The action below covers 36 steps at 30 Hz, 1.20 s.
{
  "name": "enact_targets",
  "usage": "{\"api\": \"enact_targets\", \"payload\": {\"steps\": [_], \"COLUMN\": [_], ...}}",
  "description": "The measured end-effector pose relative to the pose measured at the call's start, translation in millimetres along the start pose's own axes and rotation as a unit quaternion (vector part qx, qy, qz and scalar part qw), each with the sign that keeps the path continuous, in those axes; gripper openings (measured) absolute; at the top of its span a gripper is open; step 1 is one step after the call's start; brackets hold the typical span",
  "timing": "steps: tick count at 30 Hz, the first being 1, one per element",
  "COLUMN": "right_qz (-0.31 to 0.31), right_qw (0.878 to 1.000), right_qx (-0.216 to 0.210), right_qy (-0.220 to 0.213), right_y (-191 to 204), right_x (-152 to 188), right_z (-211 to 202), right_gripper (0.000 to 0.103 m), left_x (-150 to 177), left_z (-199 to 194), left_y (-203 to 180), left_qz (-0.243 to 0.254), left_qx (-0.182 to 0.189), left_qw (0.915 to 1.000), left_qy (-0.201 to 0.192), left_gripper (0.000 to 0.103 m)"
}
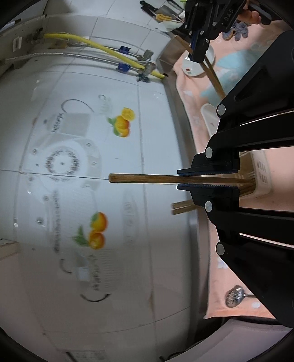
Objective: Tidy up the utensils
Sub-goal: 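Lift the held chopsticks with both tools and carry them above the white holder, then open the left tool to drop its chopstick in the holder while the right tool releases its own, then lower the left tool onto a chopstick and close while the right tool grasps another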
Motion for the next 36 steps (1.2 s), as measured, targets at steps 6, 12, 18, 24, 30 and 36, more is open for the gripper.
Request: {"api": "enact_targets", "payload": {"steps": [6, 12, 18, 24, 30, 36], "right_qz": [0.004, 0.008, 0.000, -0.020, -0.035, -0.034], "right_qw": [1.000, 1.000, 1.000, 0.999, 0.998, 0.998], "right_qx": [0.003, 0.009, 0.021, 0.033, 0.043, 0.043], "right_qy": [0.007, 0.000, -0.016, -0.021, -0.002, 0.034], "right_y": [0, -1, 1, 12, 25, 33], "right_x": [10, 13, 19, 42, 88, 142], "right_z": [2, -6, -29, -53, -68, -76], "right_gripper": [0.007, 0.014, 0.030, 0.043, 0.049, 0.049], "left_x": [19, 29, 39, 66, 106, 145], "left_z": [-1, -12, -33, -56, -74, -87], "left_y": [2, 6, 6, -2, -20, -32], "left_qz": [-0.003, -0.003, -0.005, -0.007, 0.013, 0.009], "left_qx": [0.002, -0.007, -0.007, 0.005, 0.025, 0.048], "left_qw": [0.9999, 0.9998, 0.9999, 0.9998, 0.9987, 0.9962], "left_qy": [0.016, 0.018, 0.013, 0.020, 0.043, 0.072], "left_gripper": [0.007, 0.035, 0.053, 0.062, 0.071, 0.074]}}
Point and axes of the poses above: each gripper's, at about its wrist camera, not at the fingertips, and z roughly the way its jaws point, y to its left, x to its underside, the point moved 9 cm from there along z, roughly the way its jaws point, and after that the axes turned 10 degrees about -y, right-handed, at the moved point
